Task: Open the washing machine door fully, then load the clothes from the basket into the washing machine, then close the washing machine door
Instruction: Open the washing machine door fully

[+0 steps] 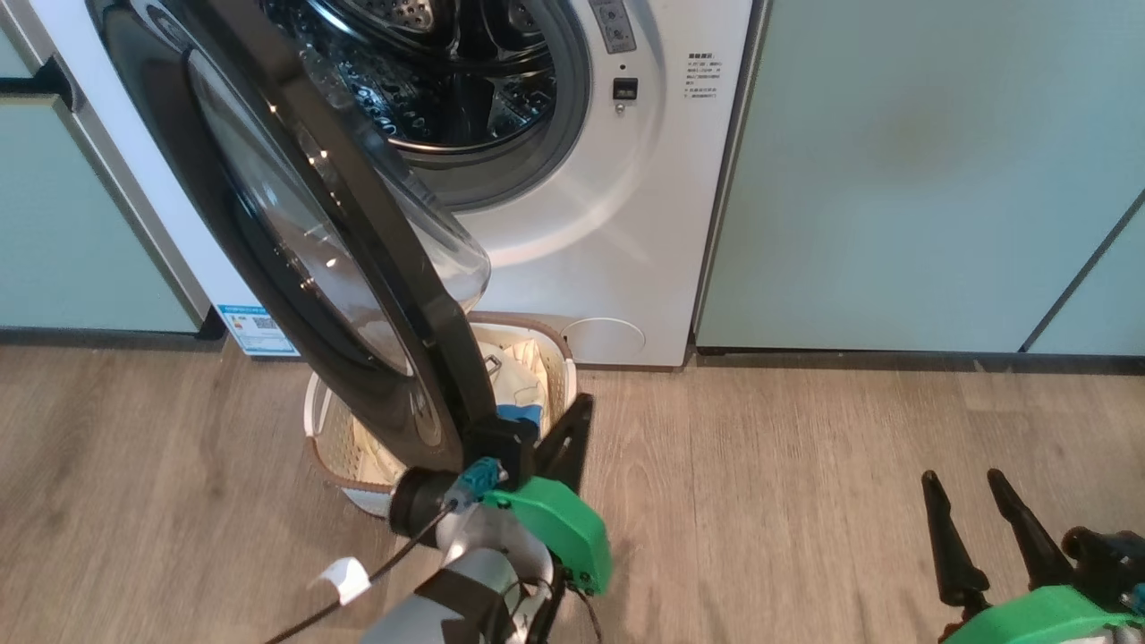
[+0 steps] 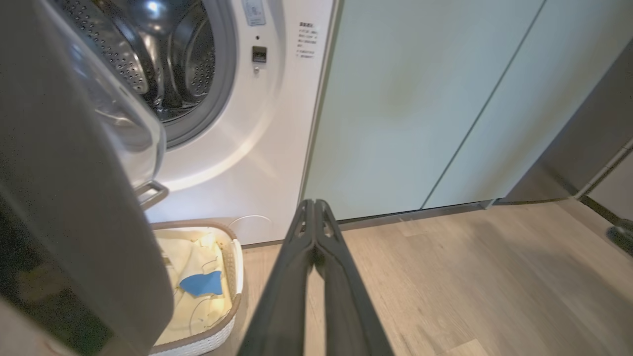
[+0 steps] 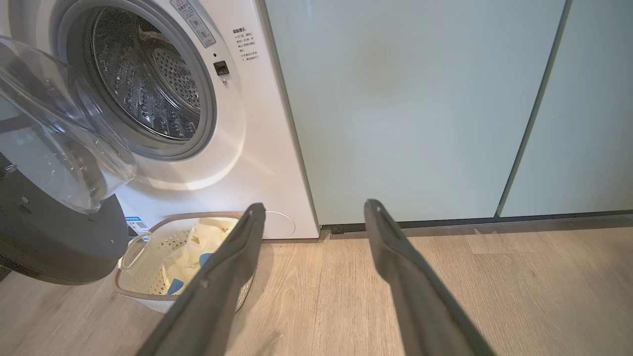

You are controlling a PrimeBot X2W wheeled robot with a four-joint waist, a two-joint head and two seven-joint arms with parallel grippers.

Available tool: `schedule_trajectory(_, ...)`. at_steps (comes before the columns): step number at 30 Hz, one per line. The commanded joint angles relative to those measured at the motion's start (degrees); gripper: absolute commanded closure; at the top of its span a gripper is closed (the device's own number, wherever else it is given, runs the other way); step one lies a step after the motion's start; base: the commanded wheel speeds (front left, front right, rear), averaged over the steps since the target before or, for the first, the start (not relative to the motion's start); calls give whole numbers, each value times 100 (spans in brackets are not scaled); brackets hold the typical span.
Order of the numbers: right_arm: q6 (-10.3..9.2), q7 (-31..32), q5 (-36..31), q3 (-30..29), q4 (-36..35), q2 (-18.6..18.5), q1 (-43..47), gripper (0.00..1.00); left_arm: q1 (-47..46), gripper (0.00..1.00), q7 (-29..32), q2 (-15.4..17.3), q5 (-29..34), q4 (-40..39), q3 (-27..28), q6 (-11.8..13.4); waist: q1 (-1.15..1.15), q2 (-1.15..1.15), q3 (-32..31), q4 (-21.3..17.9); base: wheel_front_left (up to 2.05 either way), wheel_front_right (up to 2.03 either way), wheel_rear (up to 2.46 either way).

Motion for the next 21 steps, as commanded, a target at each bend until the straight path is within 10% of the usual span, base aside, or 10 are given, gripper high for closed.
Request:
schedule_trajectory(1,3,-56,-24,83,-185,-144,-216,0,-374,100,-87,29,-61,-63,253,56,0,0,27,-6,0,0,0)
schedule_trajectory(21,3,-56,-47,76,-168,-174,-316,0,-551,100,-244,29,-191,43,888,364,0,0,214,197,0,0,0)
